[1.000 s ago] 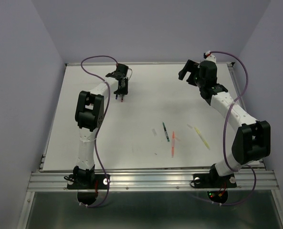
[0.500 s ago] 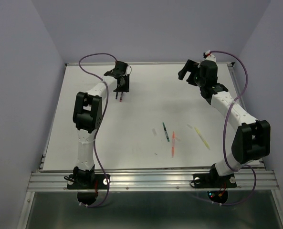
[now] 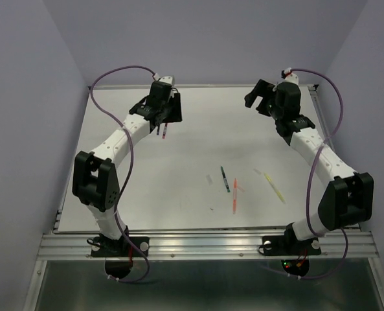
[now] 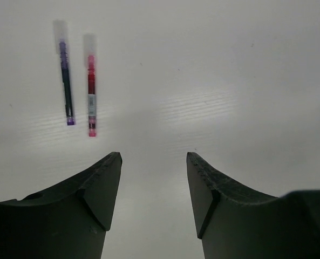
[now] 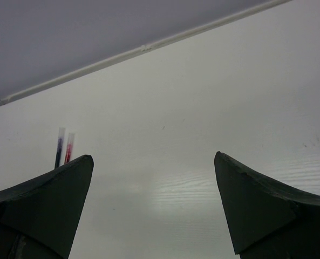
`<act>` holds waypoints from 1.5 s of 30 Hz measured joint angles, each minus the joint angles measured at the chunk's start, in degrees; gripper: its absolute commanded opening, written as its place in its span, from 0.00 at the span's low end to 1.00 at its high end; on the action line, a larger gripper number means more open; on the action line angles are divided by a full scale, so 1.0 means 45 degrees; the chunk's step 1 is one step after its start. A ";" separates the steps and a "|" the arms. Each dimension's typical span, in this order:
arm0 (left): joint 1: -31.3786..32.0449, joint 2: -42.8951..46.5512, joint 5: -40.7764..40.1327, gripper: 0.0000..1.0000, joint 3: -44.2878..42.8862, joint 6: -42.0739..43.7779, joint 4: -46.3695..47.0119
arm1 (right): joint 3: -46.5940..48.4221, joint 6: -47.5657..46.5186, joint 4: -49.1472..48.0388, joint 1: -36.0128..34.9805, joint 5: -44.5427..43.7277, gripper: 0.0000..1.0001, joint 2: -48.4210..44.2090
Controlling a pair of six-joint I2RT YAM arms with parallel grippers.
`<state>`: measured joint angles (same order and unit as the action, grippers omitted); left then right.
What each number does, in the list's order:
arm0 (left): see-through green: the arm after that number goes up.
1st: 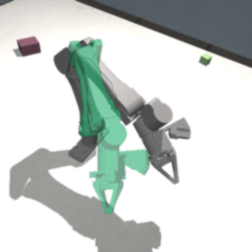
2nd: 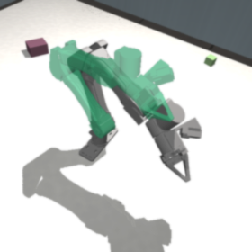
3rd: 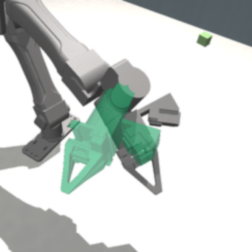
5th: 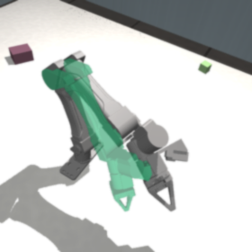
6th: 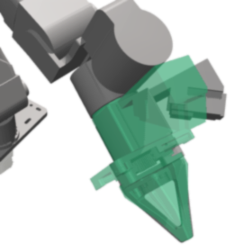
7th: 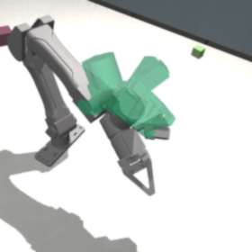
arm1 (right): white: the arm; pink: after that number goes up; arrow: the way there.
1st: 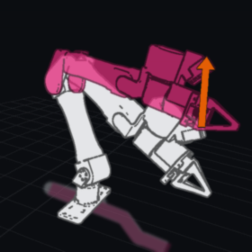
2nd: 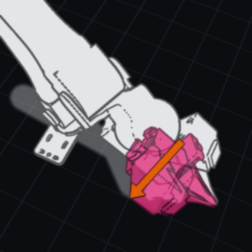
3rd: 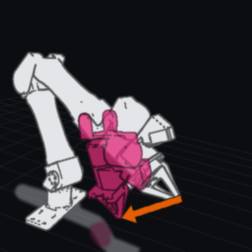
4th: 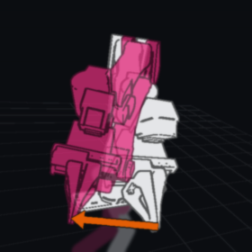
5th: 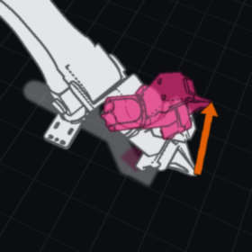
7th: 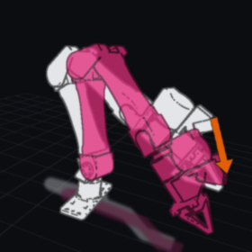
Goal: Insert the pens into the pen caps
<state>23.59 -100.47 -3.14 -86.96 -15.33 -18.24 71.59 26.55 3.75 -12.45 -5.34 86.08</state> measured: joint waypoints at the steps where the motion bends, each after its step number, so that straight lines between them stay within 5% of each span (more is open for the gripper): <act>1: 0.0272 0.0257 -0.0029 0.67 0.0262 -0.0155 0.0029 | -0.0102 0.0039 0.0010 0.0000 -0.0068 1.00 -0.0180; 12: 0.3813 0.0840 0.0068 0.73 0.2390 -0.2166 0.0432 | -0.2249 0.0661 0.0141 0.0005 -0.1277 1.00 -0.3060; 26: 0.6834 -0.1792 -0.0457 0.85 0.1253 -0.4158 -0.0291 | -0.3405 0.0869 0.0481 0.0005 -0.3060 1.00 -0.4561; 38: 0.7660 -0.3026 -0.1122 0.81 -0.0248 -0.5425 -0.1651 | -0.3818 0.0860 0.0811 0.0005 -0.3842 1.00 -0.4857; 45: 0.7660 -0.4347 -0.1545 0.66 -0.0991 -0.6081 -0.2613 | -0.3827 0.0821 0.0821 0.0005 -0.4070 1.00 -0.4857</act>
<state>58.06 -120.03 -10.09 -91.42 -42.70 -30.00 54.37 30.24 7.44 -12.43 -23.66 64.23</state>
